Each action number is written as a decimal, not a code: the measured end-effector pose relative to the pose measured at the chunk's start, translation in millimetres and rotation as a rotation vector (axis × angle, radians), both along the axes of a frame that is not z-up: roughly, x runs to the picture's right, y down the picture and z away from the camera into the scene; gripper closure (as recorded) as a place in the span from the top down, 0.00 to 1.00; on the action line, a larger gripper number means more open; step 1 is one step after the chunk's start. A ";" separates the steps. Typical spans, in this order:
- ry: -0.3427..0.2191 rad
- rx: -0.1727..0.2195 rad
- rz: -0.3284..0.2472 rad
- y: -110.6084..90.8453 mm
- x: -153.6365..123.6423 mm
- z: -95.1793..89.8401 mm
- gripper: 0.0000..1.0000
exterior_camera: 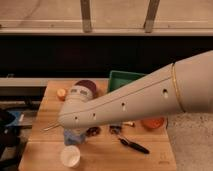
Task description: Place sponge in paper cup
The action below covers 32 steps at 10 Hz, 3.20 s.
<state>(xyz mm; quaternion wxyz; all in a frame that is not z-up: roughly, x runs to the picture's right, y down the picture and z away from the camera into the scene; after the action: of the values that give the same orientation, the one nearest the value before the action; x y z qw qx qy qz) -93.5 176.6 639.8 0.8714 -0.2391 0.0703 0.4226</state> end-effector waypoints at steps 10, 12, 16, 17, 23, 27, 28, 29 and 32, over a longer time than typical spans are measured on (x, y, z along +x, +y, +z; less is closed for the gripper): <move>0.069 -0.017 0.010 17.2 37.0 -22.2 0.00; 0.085 -0.028 -0.008 19.9 41.2 -29.2 0.00; 0.109 -0.070 -0.053 29.2 43.6 -31.4 0.00; 0.105 -0.071 -0.058 29.5 42.4 -31.4 0.00; 0.084 -0.082 -0.101 12.3 27.0 -28.9 0.00; 0.076 -0.105 -0.179 5.4 14.3 -32.1 0.00; 0.073 -0.110 -0.192 5.9 13.2 -34.2 0.00; 0.069 -0.113 -0.198 5.9 12.5 -36.2 0.00; 0.058 -0.150 -0.205 6.2 8.8 -35.2 0.00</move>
<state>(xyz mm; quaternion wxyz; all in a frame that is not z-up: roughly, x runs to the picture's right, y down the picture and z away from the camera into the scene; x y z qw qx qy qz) -84.8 182.8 604.5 0.8872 -0.2831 0.1508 0.3317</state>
